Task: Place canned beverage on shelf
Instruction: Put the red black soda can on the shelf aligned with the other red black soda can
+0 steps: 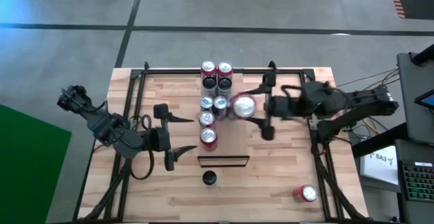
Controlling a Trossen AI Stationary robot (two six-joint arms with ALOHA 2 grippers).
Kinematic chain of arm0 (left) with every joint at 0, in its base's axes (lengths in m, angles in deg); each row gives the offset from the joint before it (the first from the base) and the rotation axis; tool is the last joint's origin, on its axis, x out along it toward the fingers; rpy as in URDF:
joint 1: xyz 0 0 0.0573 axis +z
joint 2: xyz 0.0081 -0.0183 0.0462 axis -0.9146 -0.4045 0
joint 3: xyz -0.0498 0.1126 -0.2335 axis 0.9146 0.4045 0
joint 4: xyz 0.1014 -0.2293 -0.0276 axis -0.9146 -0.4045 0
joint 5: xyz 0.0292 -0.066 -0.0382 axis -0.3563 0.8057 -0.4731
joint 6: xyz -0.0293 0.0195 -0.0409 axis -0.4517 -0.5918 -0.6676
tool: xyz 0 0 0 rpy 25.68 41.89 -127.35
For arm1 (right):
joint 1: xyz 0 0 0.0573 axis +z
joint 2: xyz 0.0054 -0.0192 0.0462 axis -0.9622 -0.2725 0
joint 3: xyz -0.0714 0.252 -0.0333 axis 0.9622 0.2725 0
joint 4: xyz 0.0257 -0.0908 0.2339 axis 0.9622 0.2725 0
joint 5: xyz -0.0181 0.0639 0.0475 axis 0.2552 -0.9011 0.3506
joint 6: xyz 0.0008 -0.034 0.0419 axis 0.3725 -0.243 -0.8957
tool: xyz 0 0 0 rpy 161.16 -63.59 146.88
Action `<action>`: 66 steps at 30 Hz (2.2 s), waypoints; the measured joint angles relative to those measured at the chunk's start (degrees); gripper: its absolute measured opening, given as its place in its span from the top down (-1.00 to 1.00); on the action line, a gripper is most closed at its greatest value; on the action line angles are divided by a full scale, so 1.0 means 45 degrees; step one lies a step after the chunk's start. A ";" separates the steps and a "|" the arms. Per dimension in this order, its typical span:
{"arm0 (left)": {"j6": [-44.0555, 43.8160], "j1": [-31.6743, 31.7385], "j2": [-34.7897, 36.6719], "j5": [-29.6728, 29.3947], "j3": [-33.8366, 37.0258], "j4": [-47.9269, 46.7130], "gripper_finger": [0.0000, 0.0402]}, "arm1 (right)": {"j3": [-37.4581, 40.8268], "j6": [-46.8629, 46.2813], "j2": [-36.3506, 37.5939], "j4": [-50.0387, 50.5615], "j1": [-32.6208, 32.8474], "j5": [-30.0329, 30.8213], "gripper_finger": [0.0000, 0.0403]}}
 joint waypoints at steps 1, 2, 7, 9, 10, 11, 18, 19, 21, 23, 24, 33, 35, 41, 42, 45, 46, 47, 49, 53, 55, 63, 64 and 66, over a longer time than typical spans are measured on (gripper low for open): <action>0.0147 0.0000 0.0092 -0.0001 0.0361 0.0506 -0.66 | 0.0085 -0.0598 0.0220 0.0155 -0.0095 -0.0368 -0.39; 0.0379 0.0000 0.0158 0.0002 0.0722 0.1036 -0.66 | 0.0163 -0.1125 0.0399 0.0305 -0.0149 -0.0620 -0.39; 0.1520 0.0005 0.0565 0.0747 0.2626 0.4099 -0.66 | 0.1209 -0.2743 0.1149 0.0727 -0.0186 -0.1758 -0.39; 0.2001 0.0015 0.0758 0.1008 0.3456 0.5466 -0.66 | 0.1951 -0.3332 0.1443 0.0399 -0.0166 -0.1891 -0.39; 0.2245 0.0015 0.0828 0.1026 0.3844 0.6219 -0.66 | 0.2353 -0.3596 0.1655 0.0153 -0.0162 -0.1896 -0.39; 0.2476 0.0015 0.0876 0.1037 0.4208 0.6868 -0.66 | 0.2828 -0.3878 0.1850 -0.0128 -0.0159 -0.1852 -0.39; 0.3029 0.0077 0.1053 0.0877 0.5665 0.9002 -0.66 | 0.5676 -0.6343 0.2652 -0.2079 -0.0143 -0.1126 -0.39; 0.3093 0.0110 0.1049 0.0835 0.5714 0.9044 -0.66 | 0.5924 -0.6555 0.2696 -0.2180 -0.0139 -0.1079 -0.39; 0.3194 0.0148 0.1029 0.0563 0.5729 0.9153 -0.66 | 0.6345 -0.6695 0.2727 -0.2239 -0.0108 -0.1076 -0.39; 0.3258 0.0223 0.1029 0.0297 0.5713 0.9157 -0.66 | 0.6639 -0.6922 0.2689 -0.2274 0.0002 -0.1062 -0.39; 0.3265 0.0263 0.1029 0.0235 0.5697 0.9160 -0.66 | 0.6774 -0.7023 0.2674 -0.2260 0.0084 -0.1019 -0.39; 0.3707 0.0460 0.1333 0.0758 0.5869 0.8878 -0.66 | 0.7864 -0.7542 0.2105 -0.3539 0.0906 -0.0996 -0.39; 0.3675 0.0476 0.1436 0.1073 0.5950 0.8729 -0.66 | 0.8112 -0.7615 0.2032 -0.3851 0.1057 -0.0627 -0.39; 0.3681 0.0529 0.1456 0.1341 0.5962 0.8570 -0.66 | 0.9007 -0.7506 0.1882 -0.4199 0.1565 0.0309 -0.39; 0.3681 0.0529 0.1461 0.1341 0.5962 0.8586 -0.66 | 0.9159 -0.7442 0.1882 -0.4286 0.1643 0.0313 -0.39; 0.3681 0.0553 0.1456 0.1341 0.5962 0.8565 -0.66 | 0.9676 -0.7334 0.1895 -0.5177 0.1748 0.0269 -0.39; 0.3681 0.0572 0.1456 0.1341 0.5962 0.8578 -0.66 | 0.9882 -0.7335 0.1905 -0.5474 0.1762 0.0273 -0.39; 0.3681 0.0600 0.1456 0.1337 0.5962 0.8580 -0.66 | 1.0071 -0.7326 0.1905 -0.5786 0.1759 0.0286 -0.39; 0.3681 0.0668 0.1456 0.1338 0.5962 0.8577 -0.66 | 1.0431 -0.7208 0.1897 -0.6376 0.1755 0.0331 -0.39; 0.3681 0.0854 0.1456 0.1336 0.5962 0.8579 -0.66 | 1.0870 -0.6516 0.1866 -0.6945 0.1752 0.0615 -0.39; 0.3630 0.0955 0.1456 0.1337 0.5962 0.8569 -0.66 | 1.0957 -0.6130 0.1820 -0.6934 0.1752 0.0618 -0.39; 0.3570 0.1117 0.1418 0.1336 0.5962 0.8574 -0.66 | 1.1386 -0.4690 0.1683 -0.8498 0.1752 0.0558 -0.39; 0.3549 0.1113 0.1417 0.1336 0.5962 0.8574 -0.66 | 1.1460 -0.4642 0.1588 -0.8664 0.1752 0.0591 -0.39; 0.3494 0.1112 0.1417 0.1337 0.5962 0.8574 -0.66 | 1.1564 -0.4609 0.1275 -0.8976 0.1752 0.0612 -0.39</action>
